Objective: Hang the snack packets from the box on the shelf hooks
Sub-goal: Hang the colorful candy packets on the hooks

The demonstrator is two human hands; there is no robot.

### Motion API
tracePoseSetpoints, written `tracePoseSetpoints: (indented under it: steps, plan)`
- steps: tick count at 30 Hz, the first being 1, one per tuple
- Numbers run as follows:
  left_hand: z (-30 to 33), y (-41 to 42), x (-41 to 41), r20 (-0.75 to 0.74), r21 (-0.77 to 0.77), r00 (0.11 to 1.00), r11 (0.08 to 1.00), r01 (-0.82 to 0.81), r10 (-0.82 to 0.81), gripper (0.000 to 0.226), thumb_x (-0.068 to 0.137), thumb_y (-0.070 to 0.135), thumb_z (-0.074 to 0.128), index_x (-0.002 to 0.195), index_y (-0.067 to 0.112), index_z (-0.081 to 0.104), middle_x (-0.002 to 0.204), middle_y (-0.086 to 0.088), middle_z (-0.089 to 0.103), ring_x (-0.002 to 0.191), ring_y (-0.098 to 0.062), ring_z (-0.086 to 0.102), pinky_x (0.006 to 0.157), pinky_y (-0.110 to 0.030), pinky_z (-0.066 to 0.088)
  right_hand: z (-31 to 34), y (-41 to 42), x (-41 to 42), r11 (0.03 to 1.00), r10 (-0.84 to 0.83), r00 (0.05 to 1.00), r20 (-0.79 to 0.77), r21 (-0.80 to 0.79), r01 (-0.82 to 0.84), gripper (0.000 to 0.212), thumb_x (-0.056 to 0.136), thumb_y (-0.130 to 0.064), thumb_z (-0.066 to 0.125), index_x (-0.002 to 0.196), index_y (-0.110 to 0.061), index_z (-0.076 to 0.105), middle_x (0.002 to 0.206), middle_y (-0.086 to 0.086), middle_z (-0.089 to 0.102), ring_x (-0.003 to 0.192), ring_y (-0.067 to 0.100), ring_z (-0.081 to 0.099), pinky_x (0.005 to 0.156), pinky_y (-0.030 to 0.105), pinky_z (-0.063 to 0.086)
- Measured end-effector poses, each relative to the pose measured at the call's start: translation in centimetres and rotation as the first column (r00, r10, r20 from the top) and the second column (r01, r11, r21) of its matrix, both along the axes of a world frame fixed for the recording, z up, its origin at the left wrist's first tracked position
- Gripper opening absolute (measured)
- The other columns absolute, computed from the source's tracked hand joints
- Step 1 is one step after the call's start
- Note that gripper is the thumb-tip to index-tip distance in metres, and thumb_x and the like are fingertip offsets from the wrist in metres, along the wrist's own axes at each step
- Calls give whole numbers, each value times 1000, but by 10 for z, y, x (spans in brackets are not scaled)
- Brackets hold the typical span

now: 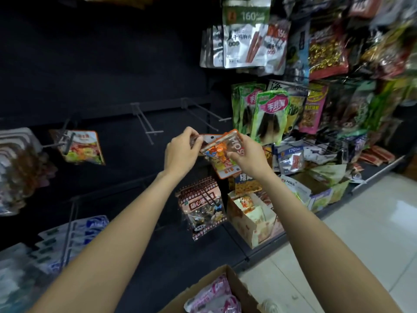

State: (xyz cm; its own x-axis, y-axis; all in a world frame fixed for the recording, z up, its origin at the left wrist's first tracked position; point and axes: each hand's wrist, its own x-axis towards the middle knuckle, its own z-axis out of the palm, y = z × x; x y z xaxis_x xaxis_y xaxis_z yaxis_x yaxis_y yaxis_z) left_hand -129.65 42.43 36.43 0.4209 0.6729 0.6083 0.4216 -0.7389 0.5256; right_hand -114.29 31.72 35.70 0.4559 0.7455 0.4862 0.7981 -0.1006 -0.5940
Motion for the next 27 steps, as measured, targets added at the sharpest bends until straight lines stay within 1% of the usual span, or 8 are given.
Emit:
tracePoseSetpoints:
  steps: [3,6,9,13,17,19,23,27]
  plan:
    - [4,10,25,32,-31,999,999,31,-30,14,95,34,52,96,21,56,87,3,66,82,-19,63,71,-38,51,6,4,22,1000,9,1000,-13,7,-9,32,83,-17,72,112,-12,59,105,6,66,97,24,62,80,33,49]
    - [4,18,42,45,-17,999,1000,18,-17,14,96,33,51,98,20,56,88,2,67,81,-18,62,67,-33,47,14,10,39,1000,23,1000,1,-14,-23,29,82,-16,72,108,-15,59,101,4,66,94,24,63,82,38,51]
    - [1,26,52,9,-2,1000,1000,-11,11,14,97,32,49,99,19,55,90,1,67,82,-18,62,66,-30,41,16,16,51,998,56,998,-29,-39,-57,26,81,-13,72,101,-17,57,97,4,67,91,24,64,84,41,52]
    - [-7,36,58,-40,36,998,999,-41,42,16,98,33,47,101,19,53,92,0,68,81,-21,64,66,-32,43,16,24,59,993,79,997,0,-85,-79,33,80,-12,73,110,-12,59,102,7,69,95,25,64,86,44,51]
    - [-11,43,55,-16,90,996,992,-86,87,17,97,32,48,103,18,54,91,-2,69,79,-21,64,63,-32,45,20,32,62,984,127,992,-3,-123,-127,29,80,-12,72,106,-14,58,102,5,69,95,22,64,87,42,51]
    - [-12,47,57,-6,99,993,989,-114,115,17,97,31,49,104,17,56,92,-3,69,81,-22,65,65,-33,46,20,35,62,982,138,990,-9,-132,-138,28,80,-11,72,105,-14,59,103,6,69,96,23,64,88,42,51]
    - [-11,67,69,10,40,978,978,-206,206,19,97,26,49,108,12,56,95,-10,68,86,-28,64,67,-35,46,9,35,64,990,104,994,-10,-94,-105,20,81,-13,72,98,-11,62,97,7,69,91,25,64,85,38,50]
    - [-8,93,81,-18,1,965,965,-261,261,20,98,26,49,111,11,54,99,-12,67,89,-32,64,68,-38,47,-11,28,67,995,87,990,-110,-29,-91,22,83,-12,71,102,-12,61,93,3,69,88,21,65,81,33,51]
